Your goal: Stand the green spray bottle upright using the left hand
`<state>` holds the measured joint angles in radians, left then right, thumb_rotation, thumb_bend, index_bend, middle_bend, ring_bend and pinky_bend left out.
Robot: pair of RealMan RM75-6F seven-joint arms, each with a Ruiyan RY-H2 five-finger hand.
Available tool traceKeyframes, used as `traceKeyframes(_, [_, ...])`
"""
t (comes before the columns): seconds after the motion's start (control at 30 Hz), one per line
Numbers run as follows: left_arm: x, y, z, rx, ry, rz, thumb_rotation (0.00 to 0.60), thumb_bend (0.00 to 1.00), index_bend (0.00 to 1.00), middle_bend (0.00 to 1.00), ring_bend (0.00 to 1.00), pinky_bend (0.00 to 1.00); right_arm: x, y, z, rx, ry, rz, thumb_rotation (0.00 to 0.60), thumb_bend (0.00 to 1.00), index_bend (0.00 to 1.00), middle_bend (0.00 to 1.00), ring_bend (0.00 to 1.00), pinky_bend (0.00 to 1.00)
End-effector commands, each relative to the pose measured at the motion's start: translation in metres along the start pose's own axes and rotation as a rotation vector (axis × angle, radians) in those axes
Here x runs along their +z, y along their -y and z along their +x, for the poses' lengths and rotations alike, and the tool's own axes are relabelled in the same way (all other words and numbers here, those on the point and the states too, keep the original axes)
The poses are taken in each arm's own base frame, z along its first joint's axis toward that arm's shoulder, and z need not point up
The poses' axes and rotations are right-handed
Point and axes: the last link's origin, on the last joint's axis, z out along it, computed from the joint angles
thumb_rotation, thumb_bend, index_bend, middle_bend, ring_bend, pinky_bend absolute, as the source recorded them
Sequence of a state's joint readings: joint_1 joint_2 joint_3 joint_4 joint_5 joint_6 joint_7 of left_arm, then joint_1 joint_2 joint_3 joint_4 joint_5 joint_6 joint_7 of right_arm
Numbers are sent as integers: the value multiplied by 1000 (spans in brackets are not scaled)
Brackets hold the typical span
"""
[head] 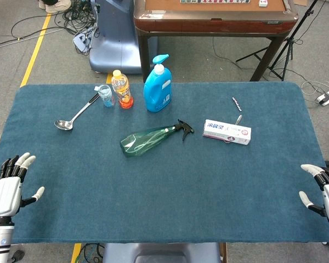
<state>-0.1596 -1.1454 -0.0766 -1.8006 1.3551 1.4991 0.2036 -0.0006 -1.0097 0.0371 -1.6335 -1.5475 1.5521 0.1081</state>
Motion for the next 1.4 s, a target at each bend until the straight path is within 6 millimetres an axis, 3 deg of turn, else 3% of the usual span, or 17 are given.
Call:
traceKeyframes(0.03, [1, -2, 1, 0, 2, -9, 600, 254, 137, 86, 31, 0, 0, 0, 1, -1, -2, 0, 600, 284, 239, 269, 202, 253])
traceKeyframes(0.23, [17, -18, 3, -64, 35, -92, 600, 254, 137, 86, 31, 0, 4, 2, 3, -13, -3, 7, 600, 284, 239, 269, 202, 254])
traceKeyframes(0.6, [70, -78, 2, -115, 125, -293, 600, 254, 128, 86, 11, 0, 11, 8, 1, -19, 9, 28, 600, 285, 239, 269, 202, 254])
traceKeyframes(0.87, [107, -136, -14, -146, 241, -393, 600, 254, 59, 77, 0, 0, 11, 9, 1, -26, 15, 23, 600, 284, 239, 269, 202, 254])
traceKeyframes(1.07, [123, -170, -28, -76, 273, -436, 600, 211, 0, 4, 0, 0, 12, 10, 2, -32, 19, 19, 600, 284, 239, 269, 202, 254])
traceKeyframes(1.4, [142, -214, -51, -7, 334, -419, 600, 186, 0, 0, 0, 0, 12, 9, 1, -28, 22, 13, 600, 284, 239, 268, 202, 254])
